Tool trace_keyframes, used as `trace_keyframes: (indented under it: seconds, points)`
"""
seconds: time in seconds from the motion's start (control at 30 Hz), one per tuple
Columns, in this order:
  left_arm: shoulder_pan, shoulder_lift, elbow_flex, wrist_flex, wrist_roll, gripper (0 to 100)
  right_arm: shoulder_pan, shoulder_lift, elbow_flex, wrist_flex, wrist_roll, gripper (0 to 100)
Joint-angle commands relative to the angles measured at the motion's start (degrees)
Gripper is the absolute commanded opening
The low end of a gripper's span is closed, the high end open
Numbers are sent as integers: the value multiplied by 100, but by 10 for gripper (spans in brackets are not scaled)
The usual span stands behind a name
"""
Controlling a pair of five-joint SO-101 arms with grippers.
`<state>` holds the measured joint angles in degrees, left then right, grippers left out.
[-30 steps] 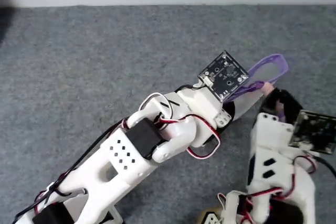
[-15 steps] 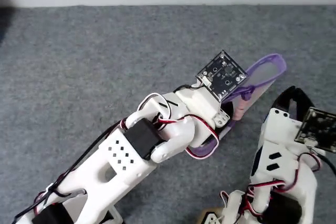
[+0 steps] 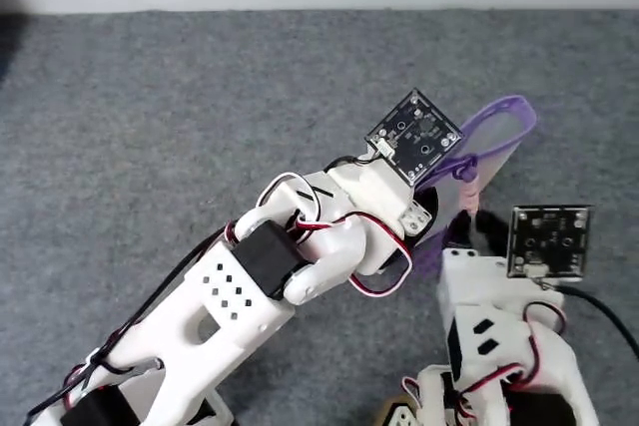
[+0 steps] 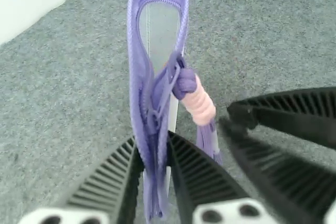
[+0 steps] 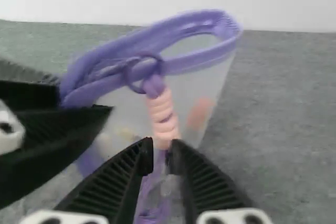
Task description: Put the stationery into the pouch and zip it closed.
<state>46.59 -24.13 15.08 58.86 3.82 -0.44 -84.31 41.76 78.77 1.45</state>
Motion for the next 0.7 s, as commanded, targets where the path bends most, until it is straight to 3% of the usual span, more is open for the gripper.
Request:
trace_keyframes:
  seconds: [0.0,0.33,0.5,0.63,0.67]
  points:
    - [-44,-308,-84,-26,9,12,-171,101,105,-110,-141,177]
    - [-44,-308,-84,-18,9,12,-163,312,721,-1569,141,131]
    - [-44,-308,-75,-18,9,12,-154,822,607,-1684,123,125]
    - [-44,-308,-66,9,9,12,-127,954,290,-1684,141,0]
    - [-44,-316,-22,-9,9,12,-48,954,237,-1666,141,14]
